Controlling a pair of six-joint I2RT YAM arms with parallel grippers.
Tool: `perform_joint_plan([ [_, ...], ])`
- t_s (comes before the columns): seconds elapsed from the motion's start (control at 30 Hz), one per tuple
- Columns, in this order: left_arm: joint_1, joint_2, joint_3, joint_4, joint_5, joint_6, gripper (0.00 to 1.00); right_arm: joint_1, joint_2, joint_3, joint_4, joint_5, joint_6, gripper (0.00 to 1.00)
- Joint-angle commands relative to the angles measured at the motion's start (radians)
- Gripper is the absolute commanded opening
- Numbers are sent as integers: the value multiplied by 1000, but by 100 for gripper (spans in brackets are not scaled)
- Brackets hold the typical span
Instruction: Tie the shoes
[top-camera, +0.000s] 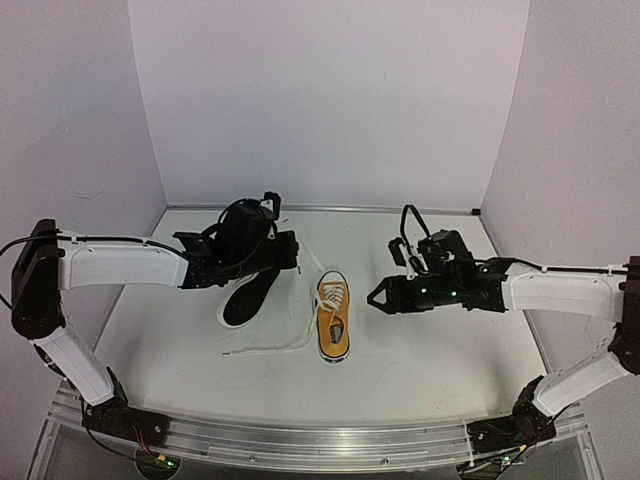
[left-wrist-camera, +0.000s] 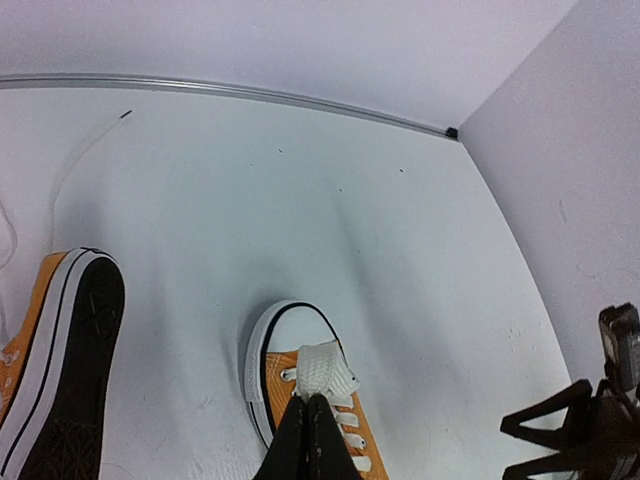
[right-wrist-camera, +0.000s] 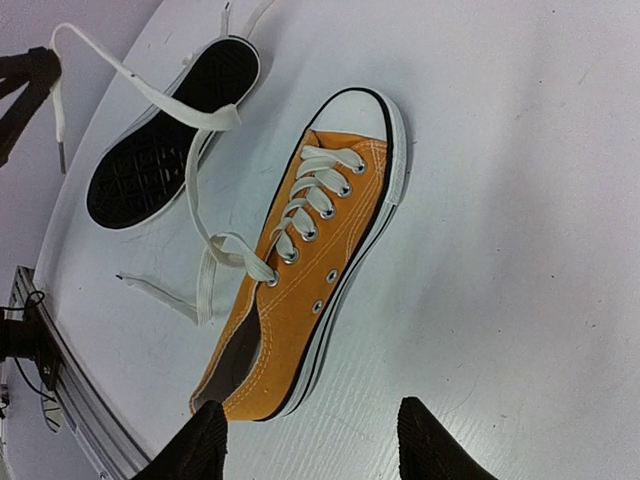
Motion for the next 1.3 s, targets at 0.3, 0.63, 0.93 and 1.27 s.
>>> perform_joint_plan([
  [0.3,2,103,4,145,-74,-307,0,-4,267,242,73,-143,-226,45],
  [0.63,4,82,-25,102,-97,-379,0,-4,427,380,52,-210,-329,40],
  [0.93,16,86,-28,81,-104,-409,0,-4,478,419,6,-259,-369,39],
  [1.27,25,109,-29,97,-75,-431,0,-4,531,423,-18,-271,-395,34],
])
